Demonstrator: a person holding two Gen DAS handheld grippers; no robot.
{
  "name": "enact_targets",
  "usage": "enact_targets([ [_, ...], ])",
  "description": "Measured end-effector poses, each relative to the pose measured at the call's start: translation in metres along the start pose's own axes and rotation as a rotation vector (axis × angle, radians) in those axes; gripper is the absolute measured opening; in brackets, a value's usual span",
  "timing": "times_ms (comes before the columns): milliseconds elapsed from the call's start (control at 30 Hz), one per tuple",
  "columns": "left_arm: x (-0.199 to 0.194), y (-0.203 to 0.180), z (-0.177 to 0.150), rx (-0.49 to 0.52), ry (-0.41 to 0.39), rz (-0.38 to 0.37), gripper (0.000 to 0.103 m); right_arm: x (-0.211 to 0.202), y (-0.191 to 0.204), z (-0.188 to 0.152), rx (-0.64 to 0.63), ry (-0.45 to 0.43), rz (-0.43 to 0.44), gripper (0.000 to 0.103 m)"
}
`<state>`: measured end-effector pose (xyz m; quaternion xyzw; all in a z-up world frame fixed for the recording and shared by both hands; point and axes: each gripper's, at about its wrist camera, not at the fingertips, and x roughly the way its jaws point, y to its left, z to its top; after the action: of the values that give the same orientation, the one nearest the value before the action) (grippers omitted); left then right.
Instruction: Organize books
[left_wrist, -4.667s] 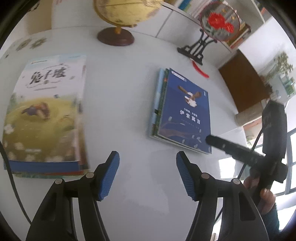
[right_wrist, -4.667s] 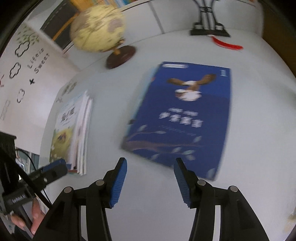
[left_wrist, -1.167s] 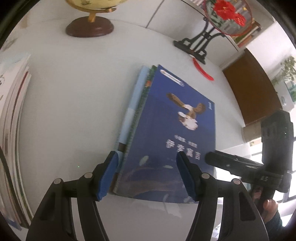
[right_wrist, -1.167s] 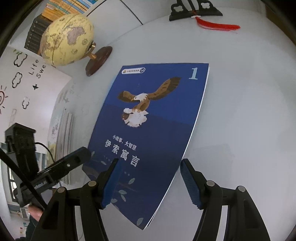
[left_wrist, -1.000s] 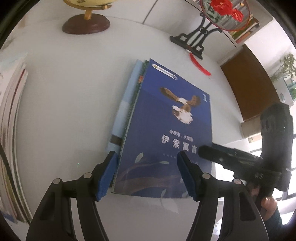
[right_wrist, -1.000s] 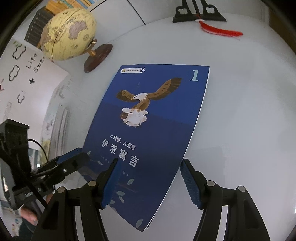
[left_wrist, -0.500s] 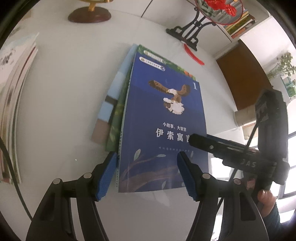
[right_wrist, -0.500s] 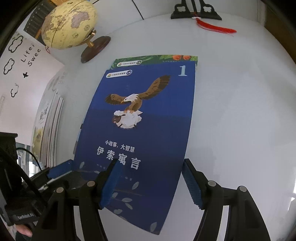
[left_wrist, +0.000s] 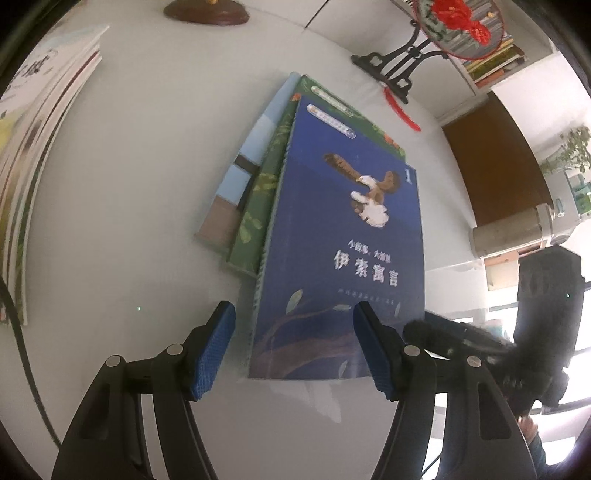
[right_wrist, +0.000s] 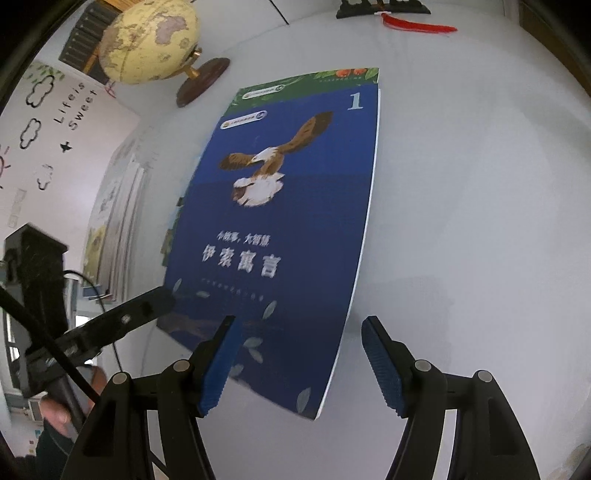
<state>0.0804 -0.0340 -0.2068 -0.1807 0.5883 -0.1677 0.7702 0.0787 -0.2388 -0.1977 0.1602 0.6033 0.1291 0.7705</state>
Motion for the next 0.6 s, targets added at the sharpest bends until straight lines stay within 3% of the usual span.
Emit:
enact_targets([
  [33,0.001,-0.002,0.0,0.002,0.003,-0.003,0.057,0.0,0.001,-0.003,-0.005,-0.011,0.014,0.067],
  [167,-0.002,-0.008,-0.004,0.01,-0.012,0.026,0.049,0.001,0.007,-0.013,-0.014,-0.042,0.022,0.064],
  [333,-0.039,-0.025,-0.007,-0.012,-0.086,-0.121,0.041,0.0,0.003,-0.016,-0.009,-0.064,0.029,0.064],
  [433,-0.035,-0.032,-0.004,-0.022,-0.059,-0.201,0.034,-0.001,0.0,-0.016,-0.014,-0.057,0.049,0.064],
  [600,0.002,-0.034,-0.003,-0.051,-0.005,-0.147,0.013,0.002,0.004,-0.015,-0.028,-0.036,0.081,0.063],
])
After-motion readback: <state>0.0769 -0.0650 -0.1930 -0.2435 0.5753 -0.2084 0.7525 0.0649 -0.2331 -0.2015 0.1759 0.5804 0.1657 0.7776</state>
